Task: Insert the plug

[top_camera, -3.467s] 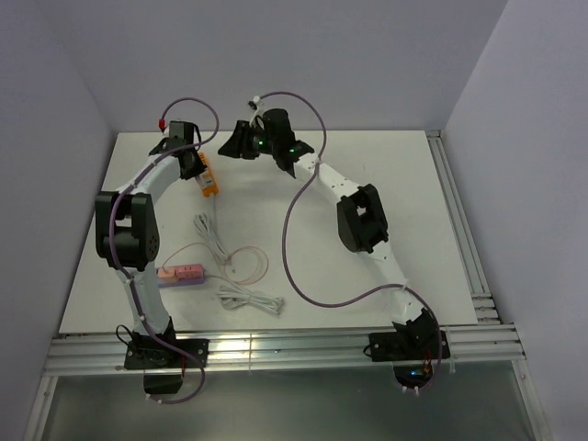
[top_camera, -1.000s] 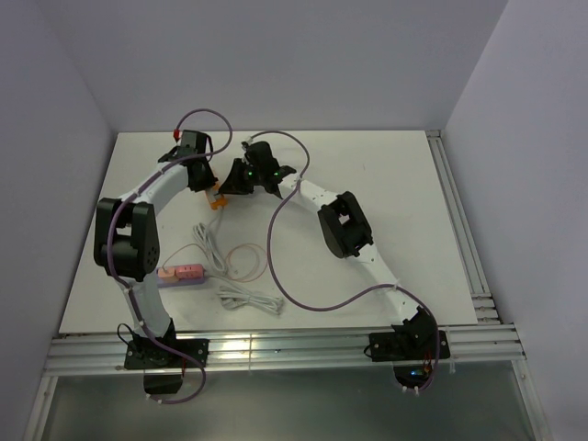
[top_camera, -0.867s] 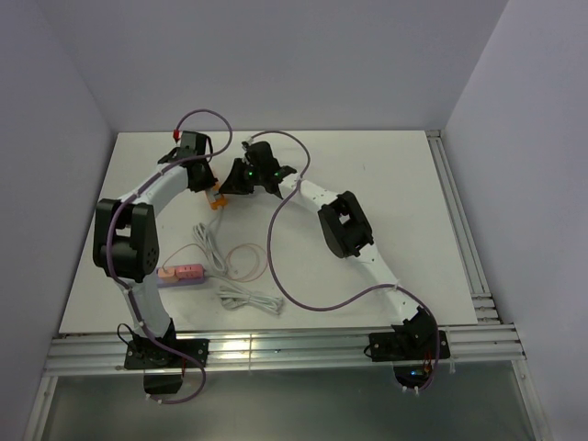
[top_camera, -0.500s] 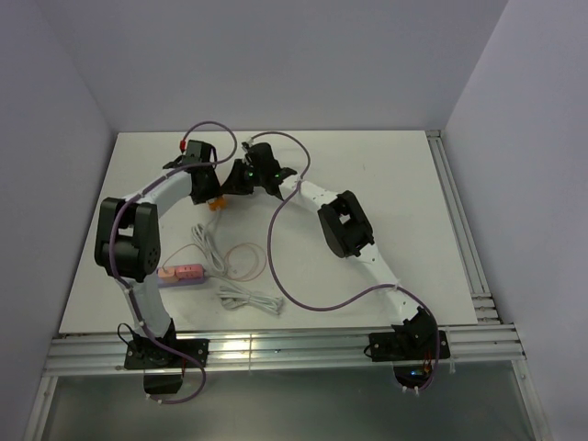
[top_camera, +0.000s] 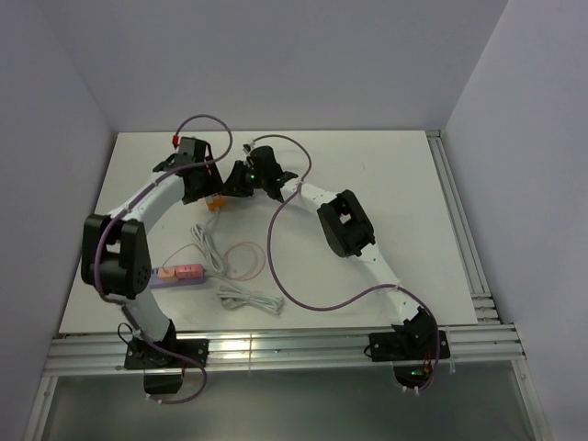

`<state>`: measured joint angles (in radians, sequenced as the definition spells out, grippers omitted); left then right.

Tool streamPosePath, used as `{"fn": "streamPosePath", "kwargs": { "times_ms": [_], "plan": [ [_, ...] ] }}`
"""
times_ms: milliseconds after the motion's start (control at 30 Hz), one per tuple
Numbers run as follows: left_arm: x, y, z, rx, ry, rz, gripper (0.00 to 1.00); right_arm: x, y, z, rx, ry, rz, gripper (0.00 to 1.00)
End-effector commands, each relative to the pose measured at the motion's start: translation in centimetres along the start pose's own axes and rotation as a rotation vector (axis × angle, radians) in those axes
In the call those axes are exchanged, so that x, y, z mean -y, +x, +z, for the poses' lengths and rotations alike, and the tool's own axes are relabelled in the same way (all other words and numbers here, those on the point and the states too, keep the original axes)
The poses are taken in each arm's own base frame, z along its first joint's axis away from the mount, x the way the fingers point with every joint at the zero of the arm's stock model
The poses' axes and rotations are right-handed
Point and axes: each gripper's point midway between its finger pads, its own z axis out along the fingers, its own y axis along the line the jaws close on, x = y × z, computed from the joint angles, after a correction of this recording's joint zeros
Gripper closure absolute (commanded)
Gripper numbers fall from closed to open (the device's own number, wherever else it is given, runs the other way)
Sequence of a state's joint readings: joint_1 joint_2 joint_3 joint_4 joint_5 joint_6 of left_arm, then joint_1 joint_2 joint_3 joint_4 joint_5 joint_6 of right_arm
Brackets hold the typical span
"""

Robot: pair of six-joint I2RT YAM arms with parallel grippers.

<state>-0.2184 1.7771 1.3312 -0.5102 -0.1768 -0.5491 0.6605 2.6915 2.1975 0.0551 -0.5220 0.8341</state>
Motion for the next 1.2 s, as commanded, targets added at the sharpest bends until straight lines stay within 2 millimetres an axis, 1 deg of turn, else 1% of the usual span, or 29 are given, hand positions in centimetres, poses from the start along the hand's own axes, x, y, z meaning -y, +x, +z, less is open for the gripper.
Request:
{"fn": "streamPosePath", "kwargs": {
  "times_ms": [0,33,67,100,167,200,233,267,300,367,400,467,500,567,600,633,667,700,733,833,867,900,933,967,1000,1033,1067,1100,1167],
  "plan": [
    [0.1,-3.7,-5.1,0.16,0.029,-0.066,0.25,0.6,2.0,-0.7,-0.066,0.039,0.023,0.75],
    [0.0,-4.7,-7.2,0.21,0.045,-0.083,0.25,0.7,2.0,-0.7,-0.065,0.04,0.025,0.73],
    [-0.4,-4.9,-8.0,0.233,0.042,-0.094,0.25,0.7,1.8,-0.7,-0.06,0.04,0.027,0.72],
    [-0.4,-5.9,-10.4,0.296,0.073,-0.111,0.25,0.5,1.5,-0.6,-0.052,0.036,0.022,0.7],
    [-0.5,-6.1,-12.3,0.347,0.116,-0.126,0.25,0.1,1.0,-0.5,-0.045,0.026,0.026,0.69],
    [-0.3,-6.7,-14.7,0.396,0.167,-0.138,0.25,-0.2,0.5,-0.3,-0.038,0.012,0.025,0.69],
    [-0.1,-6.8,-15.6,0.412,0.194,-0.141,0.25,-0.5,0.4,-0.3,-0.042,-0.002,0.03,0.68],
    [-0.1,-6.6,-16.3,0.424,0.217,-0.142,0.25,-1.3,-0.2,-0.2,-0.025,-0.031,0.028,0.68],
    [-0.1,-6.8,-18.2,0.457,0.253,-0.142,0.25,-2.2,-0.7,-0.3,-0.011,-0.059,0.019,0.68],
    [0.3,-6.1,-19.5,0.46,0.308,-0.125,0.26,-3.9,-2.0,-0.5,0.043,-0.13,-0.024,0.63],
    [0.2,-6.1,-21.1,0.492,0.341,-0.116,0.26,-4.8,-2.9,-0.9,0.075,-0.139,-0.043,0.61],
    [0.5,-5.3,-22.1,0.49,0.389,-0.094,0.27,-6.0,-4.9,-1.4,0.147,-0.149,-0.095,0.54],
    [0.3,-5.1,-23.2,0.506,0.41,-0.089,0.26,-7.1,-6.4,-2.1,0.182,-0.165,-0.114,0.52],
    [0.8,-4.0,-23.8,0.484,0.461,-0.062,0.27,-8.5,-8.0,-2.8,0.224,-0.184,-0.135,0.43],
    [0.6,-3.7,-24.4,0.49,0.471,-0.06,0.27,-9.7,-9.2,-3.5,0.249,-0.204,-0.149,0.41],
    [0.9,-2.9,-24.4,0.47,0.497,-0.05,0.27,-10.2,-10.1,-4.1,0.268,-0.21,-0.156,0.34],
    [0.9,-2.7,-24.7,0.47,0.511,-0.046,0.27,-10.5,-10.7,-4.6,0.282,-0.206,-0.163,0.33],
    [0.7,-2.5,-25.6,0.489,0.529,-0.049,0.27,-11.7,-11.6,-5.5,0.304,-0.203,-0.175,0.32],
    [0.6,-2.3,-25.9,0.496,0.534,-0.047,0.27,-11.5,-12.1,-6.1,0.314,-0.181,-0.194,0.32],
    [0.2,-1.5,-27.0,0.51,0.556,-0.034,0.26,-11.5,-12.4,-8.5,0.326,-0.094,-0.213,0.3],
    [0.2,-1.2,-27.1,0.51,0.563,-0.023,0.26,-13.2,-13.0,-10.8,0.35,-0.081,-0.226,0.25],
    [0.0,-1.1,-27.8,0.525,0.575,-0.023,0.26,-11.1,-11.6,-10.9,0.323,-0.026,-0.211,0.24],
    [0.0,-0.6,-27.6,0.519,0.581,-0.018,0.26,-10.8,-11.2,-11.7,0.325,0.001,-0.228,0.12],
    [0.0,-0.5,-27.7,0.525,0.592,-0.014,0.26,-11.0,-10.7,-12.5,0.324,0.004,-0.238,0.06],
    [0.1,-0.1,-28.3,0.536,0.618,-0.015,0.26,-10.7,-9.5,-14.4,0.323,0.036,-0.234,0.0],
    [0.1,0.5,-27.7,0.525,0.627,-0.018,0.26,-10.4,-9.1,-15.4,0.337,0.058,-0.253,0.0],
    [0.3,0.6,-27.9,0.537,0.658,-0.035,0.26,-10.0,-7.7,-17.2,0.335,0.089,-0.251,0.0],
    [0.4,0.9,-28.2,0.543,0.683,-0.047,0.26,-9.8,-7.2,-18.2,0.343,0.112,-0.253,0.0],
    [0.8,1.8,-27.4,0.515,0.714,-0.067,0.26,-8.3,-6.0,-20.0,0.354,0.19,-0.244,0.0]
  ]
}}
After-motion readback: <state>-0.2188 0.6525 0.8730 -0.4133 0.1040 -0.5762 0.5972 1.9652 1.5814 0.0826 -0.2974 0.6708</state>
